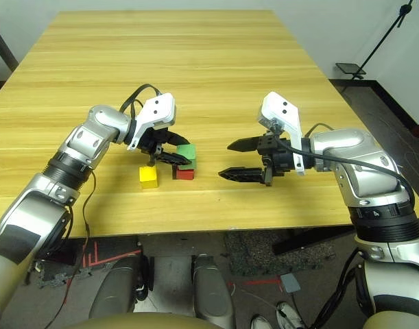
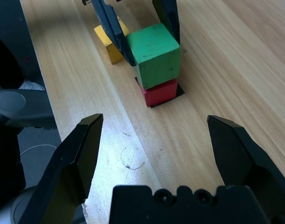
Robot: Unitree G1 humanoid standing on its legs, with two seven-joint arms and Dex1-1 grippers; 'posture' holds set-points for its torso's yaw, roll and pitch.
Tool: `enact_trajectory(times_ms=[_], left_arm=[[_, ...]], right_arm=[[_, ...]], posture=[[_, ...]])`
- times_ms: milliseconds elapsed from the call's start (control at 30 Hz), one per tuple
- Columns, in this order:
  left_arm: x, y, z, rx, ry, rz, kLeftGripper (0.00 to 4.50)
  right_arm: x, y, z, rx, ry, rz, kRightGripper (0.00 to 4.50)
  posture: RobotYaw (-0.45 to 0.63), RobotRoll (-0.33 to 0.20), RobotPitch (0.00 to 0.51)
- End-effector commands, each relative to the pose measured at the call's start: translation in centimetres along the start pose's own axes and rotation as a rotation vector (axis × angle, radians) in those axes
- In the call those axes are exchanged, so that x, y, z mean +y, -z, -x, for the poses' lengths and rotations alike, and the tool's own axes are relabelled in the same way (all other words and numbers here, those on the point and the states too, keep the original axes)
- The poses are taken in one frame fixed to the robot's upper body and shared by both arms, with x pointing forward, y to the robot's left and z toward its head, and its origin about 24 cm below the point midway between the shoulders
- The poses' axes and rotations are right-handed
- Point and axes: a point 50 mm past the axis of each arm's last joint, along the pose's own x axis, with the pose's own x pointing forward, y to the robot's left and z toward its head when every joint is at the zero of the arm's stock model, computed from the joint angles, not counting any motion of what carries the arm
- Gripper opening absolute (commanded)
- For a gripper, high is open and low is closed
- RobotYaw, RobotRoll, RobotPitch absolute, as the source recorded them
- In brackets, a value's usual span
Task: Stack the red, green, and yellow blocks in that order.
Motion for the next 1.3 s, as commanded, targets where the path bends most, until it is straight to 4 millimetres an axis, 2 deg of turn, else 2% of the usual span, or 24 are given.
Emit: enact_trajectory(times_ms=[33, 400, 533, 767, 867, 1000, 1167, 1300], left_arm=[[-0.4, 0.5, -0.3, 0.02, 0.016, -0.008, 2.03], [-0.7, 2.4, -0.1, 0.024, 0.007, -0.008, 2.03], [-0.6, 2.4, -0.3, 0.015, -0.001, -0.009, 2.03], [-0.3, 1.5, -0.3, -0.023, -0.022, -0.014, 4.4], [-0.2, 0.0, 0.6, -0.068, -0.054, -0.011, 4.46], [-0.6, -1.1, 3.0, -0.058, -0.105, 0.028, 4.46], [-2.4, 0.5, 6.3, 0.07, -0.17, 0.138, 4.46], [-4.0, 1.8, 7.0, 0.102, -0.196, 0.182, 4.46]], right_arm=[[0.0, -0.1, 0.4, -0.004, 0.014, 0.001, 4.5], [0.1, 0.0, 0.1, -0.006, 0.011, -0.005, 4.5], [0.2, 0.0, 0.0, -0.01, 0.008, -0.009, 4.5], [0.2, 0.2, -0.1, -0.018, 0.013, -0.016, 4.5], [0.0, 0.1, 0.0, -0.021, 0.017, -0.012, 4.5], [-0.2, -0.1, 0.0, -0.025, 0.015, -0.003, 4.5], [-0.5, -0.6, -0.3, -0.033, 0.005, 0.007, 4.5], [-0.7, -0.7, -0.4, -0.035, 0.0, 0.004, 4.5]], posture=[[0.1, -0.1, 0.09], [0.1, -0.097, 0.101], [0.1, -0.091, 0.103], [0.11, -0.092, 0.095], [0.12, -0.093, 0.09], [0.14, -0.099, 0.084], [0.17, -0.106, 0.076], [0.19, -0.111, 0.075]])
